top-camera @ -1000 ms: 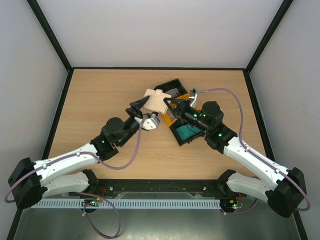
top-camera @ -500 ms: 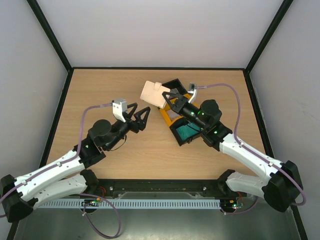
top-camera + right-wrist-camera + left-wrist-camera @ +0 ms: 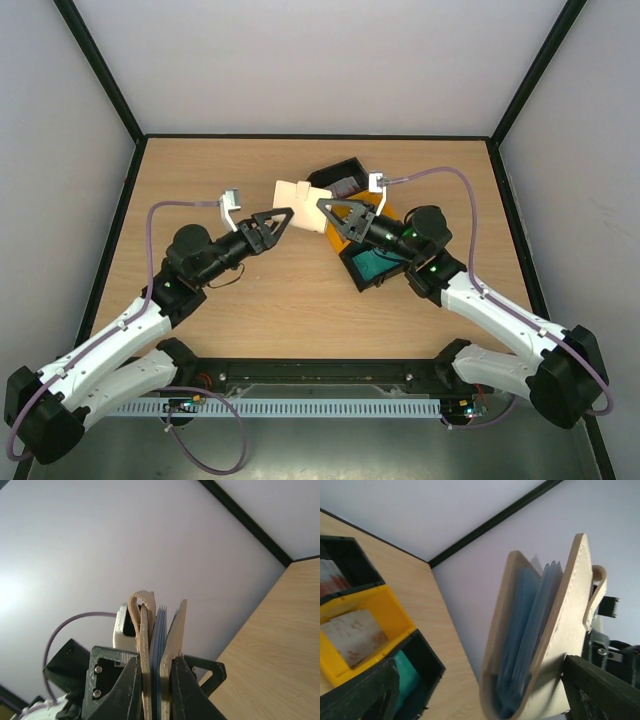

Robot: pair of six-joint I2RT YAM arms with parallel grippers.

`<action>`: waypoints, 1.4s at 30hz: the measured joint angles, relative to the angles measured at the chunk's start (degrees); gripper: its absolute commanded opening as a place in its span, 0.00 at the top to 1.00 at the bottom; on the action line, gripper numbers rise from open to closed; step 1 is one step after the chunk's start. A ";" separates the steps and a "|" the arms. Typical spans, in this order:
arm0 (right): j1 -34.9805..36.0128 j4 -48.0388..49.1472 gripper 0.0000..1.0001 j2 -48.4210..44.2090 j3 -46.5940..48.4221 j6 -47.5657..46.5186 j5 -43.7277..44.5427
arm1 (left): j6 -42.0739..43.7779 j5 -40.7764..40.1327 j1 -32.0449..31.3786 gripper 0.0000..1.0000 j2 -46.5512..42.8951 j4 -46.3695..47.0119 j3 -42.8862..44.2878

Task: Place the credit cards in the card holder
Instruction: Close the card holder at the center of the board.

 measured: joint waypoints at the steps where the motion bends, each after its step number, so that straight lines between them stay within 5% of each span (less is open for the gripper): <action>1: -0.15 1.33 0.98 0.33 -0.26 0.35 -1.20 | -0.50 0.79 0.11 0.14 0.04 0.68 0.02; 11: -0.63 3.41 0.98 0.50 -1.44 -0.94 -11.72 | 2.51 13.14 3.28 0.47 -1.20 2.01 0.83; 15: -0.72 1.88 0.98 0.22 -1.31 -2.86 -14.69 | 5.18 18.43 3.43 0.80 -1.42 1.07 1.57; 18: -1.11 -0.11 0.98 0.15 -1.27 -3.69 -15.41 | 7.04 20.74 3.58 0.95 -1.95 0.07 1.88; 20: -1.31 -1.33 0.98 0.13 -1.25 -4.24 -15.61 | 8.87 21.16 3.61 0.93 -2.36 -1.33 2.36; 23: -1.29 -2.95 0.98 -0.17 -1.16 -5.22 -15.72 | 11.13 21.14 3.61 0.61 -2.86 -3.45 2.80; 25: -1.20 -3.72 0.98 -0.28 -1.07 -6.05 -16.35 | 13.44 20.85 3.61 0.56 -3.26 -6.25 3.10; 36: -1.22 -12.83 0.98 -1.05 1.97 -14.01 -19.45 | 17.86 21.66 3.67 0.75 -4.24 -12.92 4.52; 42: -1.31 -16.74 0.98 -1.25 3.32 -17.31 -19.96 | 19.87 22.73 3.98 0.69 -4.59 -15.32 5.68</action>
